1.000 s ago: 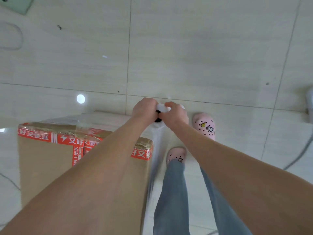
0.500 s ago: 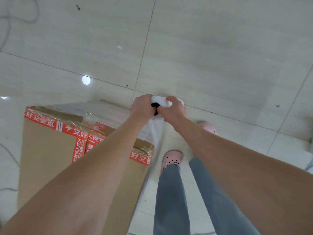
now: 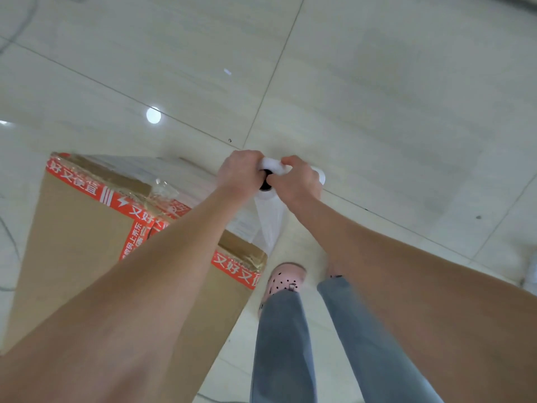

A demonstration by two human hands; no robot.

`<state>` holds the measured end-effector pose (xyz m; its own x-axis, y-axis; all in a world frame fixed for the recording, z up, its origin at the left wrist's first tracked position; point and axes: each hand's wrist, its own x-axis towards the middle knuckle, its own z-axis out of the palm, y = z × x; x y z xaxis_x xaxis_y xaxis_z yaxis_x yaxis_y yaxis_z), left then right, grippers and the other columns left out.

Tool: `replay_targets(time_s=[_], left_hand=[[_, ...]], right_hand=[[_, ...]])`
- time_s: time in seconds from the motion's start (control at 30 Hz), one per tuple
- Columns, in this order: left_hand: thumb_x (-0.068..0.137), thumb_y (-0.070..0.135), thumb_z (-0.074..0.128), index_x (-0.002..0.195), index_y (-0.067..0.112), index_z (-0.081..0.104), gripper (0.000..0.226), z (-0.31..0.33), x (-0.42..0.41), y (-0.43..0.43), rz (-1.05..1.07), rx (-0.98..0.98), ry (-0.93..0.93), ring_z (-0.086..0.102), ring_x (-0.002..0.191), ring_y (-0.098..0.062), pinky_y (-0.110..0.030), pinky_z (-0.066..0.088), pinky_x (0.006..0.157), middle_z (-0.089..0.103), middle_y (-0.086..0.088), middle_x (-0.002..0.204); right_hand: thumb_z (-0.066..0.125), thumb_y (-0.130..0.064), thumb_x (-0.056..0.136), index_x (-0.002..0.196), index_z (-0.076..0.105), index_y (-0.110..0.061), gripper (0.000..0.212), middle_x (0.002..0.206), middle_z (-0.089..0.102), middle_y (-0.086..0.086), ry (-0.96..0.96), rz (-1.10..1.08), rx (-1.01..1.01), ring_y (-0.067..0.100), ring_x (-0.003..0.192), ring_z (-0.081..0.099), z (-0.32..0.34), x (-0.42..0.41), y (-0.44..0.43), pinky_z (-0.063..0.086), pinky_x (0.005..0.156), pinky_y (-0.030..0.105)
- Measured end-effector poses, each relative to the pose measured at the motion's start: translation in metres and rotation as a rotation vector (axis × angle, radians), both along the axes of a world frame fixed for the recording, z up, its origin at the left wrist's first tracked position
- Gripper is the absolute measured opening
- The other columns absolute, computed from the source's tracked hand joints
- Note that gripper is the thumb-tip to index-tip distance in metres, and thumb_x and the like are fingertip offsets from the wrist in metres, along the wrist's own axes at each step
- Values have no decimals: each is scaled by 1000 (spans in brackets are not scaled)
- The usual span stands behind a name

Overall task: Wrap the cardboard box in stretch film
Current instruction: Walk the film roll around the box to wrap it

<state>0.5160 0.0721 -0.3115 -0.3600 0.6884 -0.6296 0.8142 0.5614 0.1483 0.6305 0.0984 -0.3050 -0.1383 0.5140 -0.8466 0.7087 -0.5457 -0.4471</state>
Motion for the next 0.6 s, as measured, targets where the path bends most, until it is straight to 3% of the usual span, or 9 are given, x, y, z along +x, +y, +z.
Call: replay_targets(time_s=[0.13, 0.23, 0.37, 0.47, 0.6], left_hand=[[83, 15, 52, 93, 8, 69, 21, 0, -1, 2, 261, 39, 13, 56, 78, -23, -29, 41, 62, 66, -7, 87], [81, 20, 58, 81, 8, 67, 15, 1, -1, 5, 491, 69, -4, 53, 66, -21, -26, 35, 48, 57, 0, 66], [82, 26, 60, 61, 13, 51, 26, 4, 2, 7, 593, 74, -18, 42, 50, -12, -25, 26, 43, 46, 3, 55], [85, 25, 60, 61, 14, 44, 30, 4, -2, 9, 565, 20, -16, 46, 57, -17, -25, 25, 43, 45, 3, 57], [87, 26, 59, 86, 10, 55, 16, 6, -2, 13, 522, -19, -39, 56, 77, -24, -28, 33, 49, 57, -2, 76]], right_hand=[[61, -23, 79, 127, 52, -28, 49, 106, 57, -3, 4, 27, 86, 21, 97, 56, 1, -10, 10, 50, 80, 33], [56, -20, 84, 128, 50, -28, 45, 118, 58, -1, 32, 82, 160, 23, 102, 58, -1, -19, 17, 41, 71, 28], [46, -5, 83, 113, 58, -29, 40, 98, 58, -2, 10, 132, 150, 22, 84, 53, 2, -27, 30, 42, 63, 29], [44, -1, 76, 91, 60, -23, 31, 83, 56, -4, 20, 169, 118, 24, 76, 54, 1, -30, 34, 38, 51, 26], [43, -2, 76, 84, 52, -30, 31, 85, 55, -4, 27, 197, 93, 22, 72, 50, -1, -30, 36, 30, 46, 25]])
